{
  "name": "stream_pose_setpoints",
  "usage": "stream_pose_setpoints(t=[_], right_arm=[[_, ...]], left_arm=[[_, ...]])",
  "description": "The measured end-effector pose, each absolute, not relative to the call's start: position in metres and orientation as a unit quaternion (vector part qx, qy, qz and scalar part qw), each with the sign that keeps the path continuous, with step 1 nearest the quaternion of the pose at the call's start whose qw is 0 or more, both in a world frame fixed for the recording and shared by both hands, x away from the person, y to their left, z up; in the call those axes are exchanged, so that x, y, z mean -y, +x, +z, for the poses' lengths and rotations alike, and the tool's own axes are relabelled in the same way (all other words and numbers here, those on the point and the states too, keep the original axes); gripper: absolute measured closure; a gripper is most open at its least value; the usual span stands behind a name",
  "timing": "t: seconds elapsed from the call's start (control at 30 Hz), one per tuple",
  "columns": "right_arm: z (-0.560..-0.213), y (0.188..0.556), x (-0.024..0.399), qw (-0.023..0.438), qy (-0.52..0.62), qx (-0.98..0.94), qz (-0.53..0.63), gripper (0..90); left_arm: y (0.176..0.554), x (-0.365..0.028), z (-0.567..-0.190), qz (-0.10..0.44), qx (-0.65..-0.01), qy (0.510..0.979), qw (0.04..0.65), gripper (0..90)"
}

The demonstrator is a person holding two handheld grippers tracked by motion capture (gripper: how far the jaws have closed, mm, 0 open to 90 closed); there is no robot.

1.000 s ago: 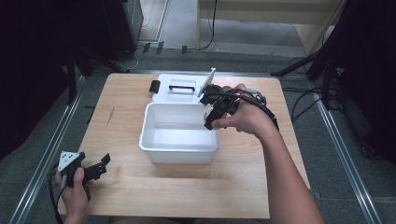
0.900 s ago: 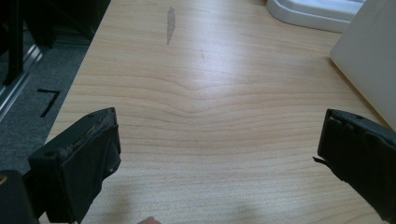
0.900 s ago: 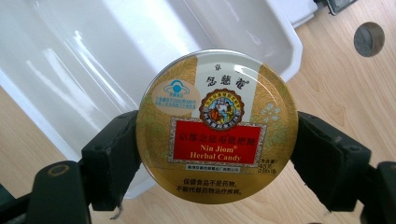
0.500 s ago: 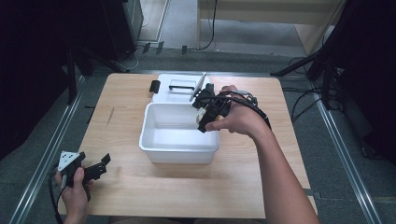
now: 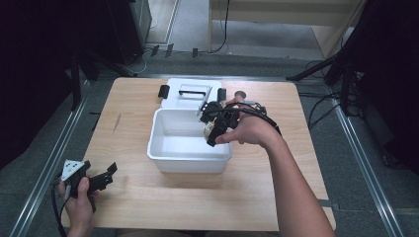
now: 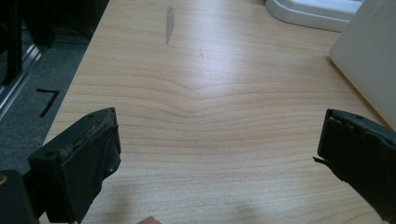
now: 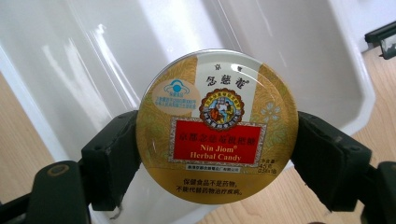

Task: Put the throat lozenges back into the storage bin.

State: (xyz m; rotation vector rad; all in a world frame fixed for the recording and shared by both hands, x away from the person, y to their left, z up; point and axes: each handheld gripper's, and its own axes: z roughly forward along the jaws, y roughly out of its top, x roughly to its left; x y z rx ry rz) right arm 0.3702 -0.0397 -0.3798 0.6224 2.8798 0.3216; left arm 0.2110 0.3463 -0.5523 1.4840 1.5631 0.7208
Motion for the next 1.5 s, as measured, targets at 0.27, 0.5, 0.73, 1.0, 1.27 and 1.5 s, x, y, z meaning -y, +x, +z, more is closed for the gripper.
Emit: stream_pose_setpoints(t=[0.27,0.5,0.73,1.0,1.27,1.5], right_arm=[[-0.395,0.370,0.039,0.084,0.187,-0.973,0.103,20.5],[-0.408,0.370,0.038,0.079,0.178,-0.976,0.098,20.5],[-0.423,0.371,0.036,0.092,0.155,-0.981,0.077,20.4],[-0.429,0.372,0.033,0.086,0.157,-0.982,0.060,20.7],[-0.435,0.374,0.031,0.085,0.153,-0.984,0.046,20.5],[-0.436,0.374,0.031,0.082,0.157,-0.983,0.046,20.3]], left_arm=[[0.211,-0.346,-0.552,0.288,-0.624,0.592,0.421,0.0],[0.211,-0.346,-0.552,0.288,-0.622,0.595,0.420,0.0],[0.211,-0.346,-0.552,0.287,-0.622,0.595,0.420,0.0],[0.211,-0.346,-0.552,0.287,-0.621,0.596,0.421,0.0],[0.211,-0.345,-0.552,0.287,-0.621,0.596,0.421,0.0],[0.211,-0.346,-0.552,0.286,-0.620,0.596,0.422,0.0]])
